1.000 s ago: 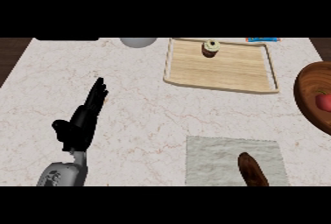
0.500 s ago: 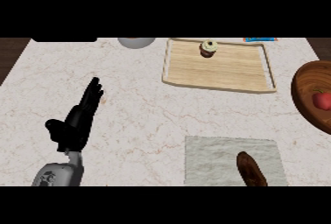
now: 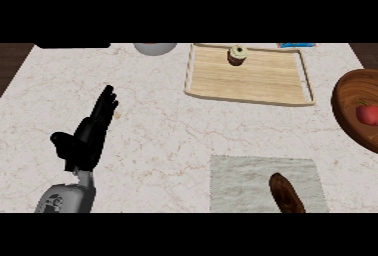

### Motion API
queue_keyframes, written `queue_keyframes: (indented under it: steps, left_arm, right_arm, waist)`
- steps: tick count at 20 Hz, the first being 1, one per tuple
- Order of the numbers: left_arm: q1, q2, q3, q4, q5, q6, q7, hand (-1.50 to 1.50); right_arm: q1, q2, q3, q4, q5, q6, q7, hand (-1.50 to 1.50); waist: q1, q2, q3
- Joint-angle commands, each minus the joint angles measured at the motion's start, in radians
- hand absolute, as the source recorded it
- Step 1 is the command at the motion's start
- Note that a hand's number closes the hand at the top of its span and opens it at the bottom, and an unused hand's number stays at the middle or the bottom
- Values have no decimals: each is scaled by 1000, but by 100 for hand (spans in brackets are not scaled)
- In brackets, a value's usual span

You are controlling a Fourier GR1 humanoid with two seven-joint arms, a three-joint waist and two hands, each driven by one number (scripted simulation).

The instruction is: Pick the bell pepper from the placemat and place it in the bowl

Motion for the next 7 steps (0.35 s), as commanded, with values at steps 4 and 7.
queue_keyframes:
  steps: [4, 7]
  left_arm:
    - [3, 8, 33, 20, 25, -32, -25, 0]
    - [-12, -24, 13, 68, -5, -20, -57, 0]
  right_arm:
    - [205, 67, -39, -129, -78, 107, -77, -150]
    - [188, 26, -34, -85, -97, 127, -65, -150]
  waist:
    - [2, 1, 0]
    - [6, 2, 0]
